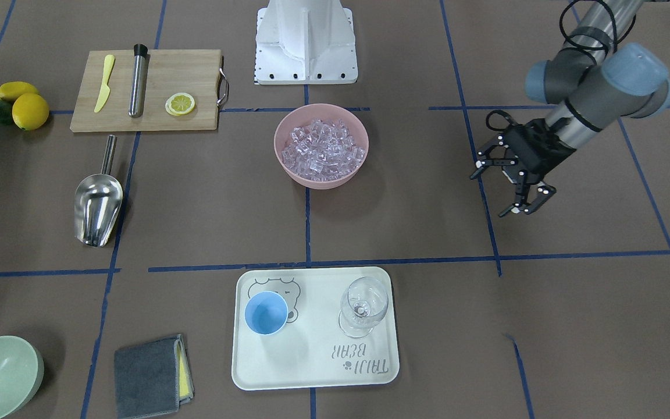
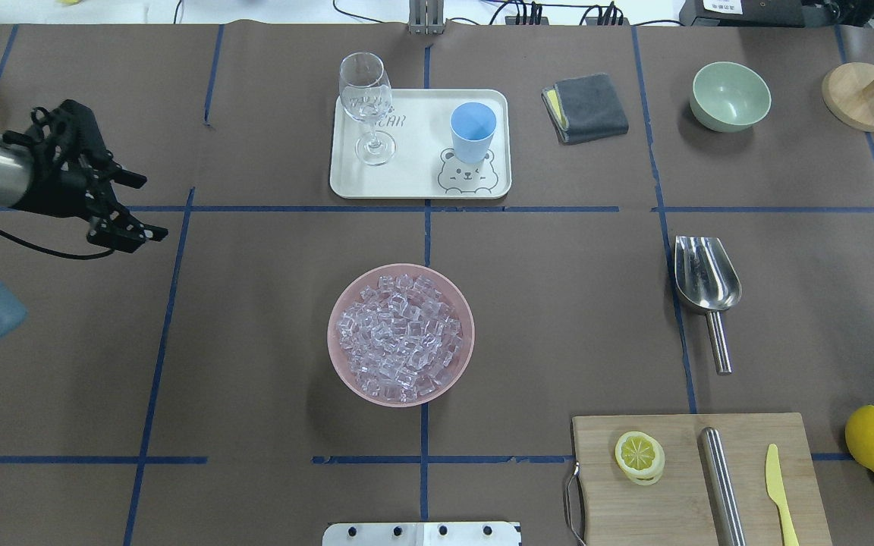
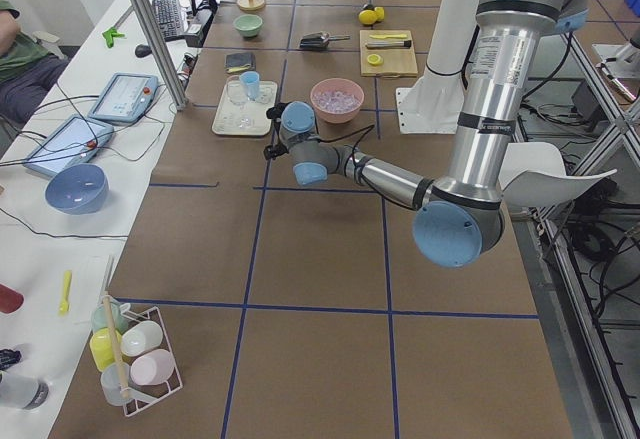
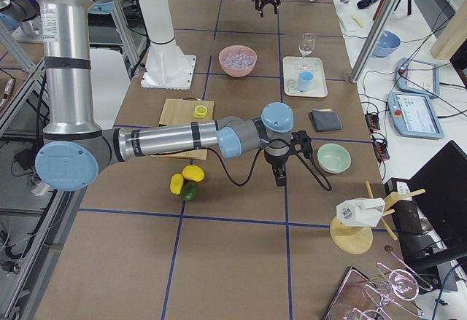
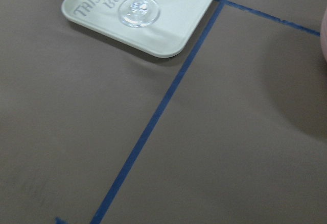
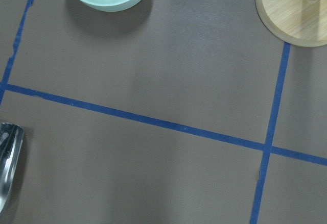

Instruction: Put ice in cup with scoop

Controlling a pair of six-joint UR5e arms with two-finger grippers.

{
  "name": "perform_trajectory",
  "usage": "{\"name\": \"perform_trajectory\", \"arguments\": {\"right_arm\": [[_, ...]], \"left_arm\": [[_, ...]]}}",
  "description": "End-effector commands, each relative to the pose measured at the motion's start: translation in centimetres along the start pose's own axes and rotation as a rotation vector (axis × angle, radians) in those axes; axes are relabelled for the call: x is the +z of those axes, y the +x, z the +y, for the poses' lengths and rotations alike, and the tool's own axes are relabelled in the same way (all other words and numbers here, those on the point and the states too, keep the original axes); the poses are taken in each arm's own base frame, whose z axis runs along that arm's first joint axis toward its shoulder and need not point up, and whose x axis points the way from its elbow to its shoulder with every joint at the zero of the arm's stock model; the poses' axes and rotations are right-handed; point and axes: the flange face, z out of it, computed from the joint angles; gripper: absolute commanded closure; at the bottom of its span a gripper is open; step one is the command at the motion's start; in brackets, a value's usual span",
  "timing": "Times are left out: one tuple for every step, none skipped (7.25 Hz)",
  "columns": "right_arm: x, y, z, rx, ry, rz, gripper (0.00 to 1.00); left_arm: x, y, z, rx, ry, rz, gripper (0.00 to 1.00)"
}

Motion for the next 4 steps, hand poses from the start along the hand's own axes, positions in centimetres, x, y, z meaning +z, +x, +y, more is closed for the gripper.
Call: {"name": "perform_trajectory", "arguments": {"right_arm": [[0.3,-2.3,-0.3,-0.003,-0.001,-0.012,0.0],[0.4,-3.1,-0.3,-0.019,-0.001,-0.015,0.0],[0.2,-3.7,-0.4,-0.028,0.002,-0.019,0.0],[0.0,-3.8,-0.4,-0.032,0.006,-0.02,0.0]], "left_arm": [[7.1,9.7,-3.5,0.103,0.026,0.074,0.0],[8.8,13.1,-4.3,0.131,0.03,0.13,0.0],[10.1,15.2,-5.4,0.198,0.041,0.163,0.0],[10.4,15.2,-5.2,0.299,0.043,0.163,0.0]]}}
